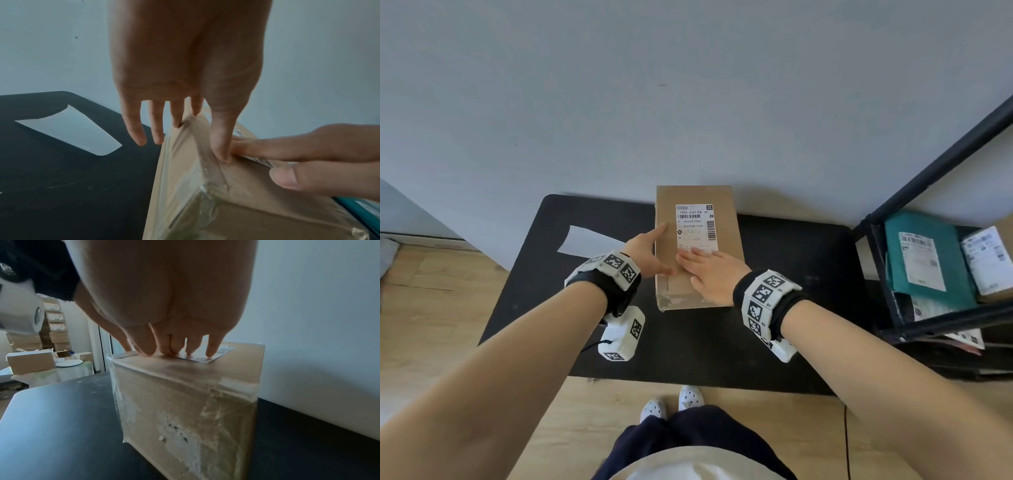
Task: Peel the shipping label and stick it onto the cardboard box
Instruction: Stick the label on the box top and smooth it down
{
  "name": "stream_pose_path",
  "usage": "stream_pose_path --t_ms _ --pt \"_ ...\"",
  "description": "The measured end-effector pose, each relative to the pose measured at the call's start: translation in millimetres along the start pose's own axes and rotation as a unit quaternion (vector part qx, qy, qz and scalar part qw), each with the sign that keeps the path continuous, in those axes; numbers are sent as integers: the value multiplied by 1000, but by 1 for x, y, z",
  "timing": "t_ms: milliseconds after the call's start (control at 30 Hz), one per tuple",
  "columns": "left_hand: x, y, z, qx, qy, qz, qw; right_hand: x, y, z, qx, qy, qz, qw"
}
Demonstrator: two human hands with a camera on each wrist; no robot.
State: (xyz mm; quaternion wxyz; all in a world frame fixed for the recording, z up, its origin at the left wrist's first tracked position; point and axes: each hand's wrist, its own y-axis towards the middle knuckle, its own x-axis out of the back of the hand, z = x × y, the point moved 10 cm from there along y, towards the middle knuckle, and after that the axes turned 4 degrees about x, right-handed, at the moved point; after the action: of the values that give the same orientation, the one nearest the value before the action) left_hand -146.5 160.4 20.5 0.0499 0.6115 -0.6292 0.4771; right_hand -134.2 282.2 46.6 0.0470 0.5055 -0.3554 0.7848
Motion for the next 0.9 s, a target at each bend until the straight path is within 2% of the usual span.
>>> stream_pose_path --t_ms 233,600,733,900 --pt "-2 0 2 -7 -5 -3 1000 -6 -9 2 -15 -24 -17 999" --pt "-5 -1 3 1 -11 2 1000 -11 -44 -51 -84 -29 -43 995" --pt "-6 0 4 2 -21 7 1000 -4 -45 -51 -74 -22 -78 994" --pt "-5 3 7 1 -28 -2 1000 -18 -32 -44 -57 -19 -40 997"
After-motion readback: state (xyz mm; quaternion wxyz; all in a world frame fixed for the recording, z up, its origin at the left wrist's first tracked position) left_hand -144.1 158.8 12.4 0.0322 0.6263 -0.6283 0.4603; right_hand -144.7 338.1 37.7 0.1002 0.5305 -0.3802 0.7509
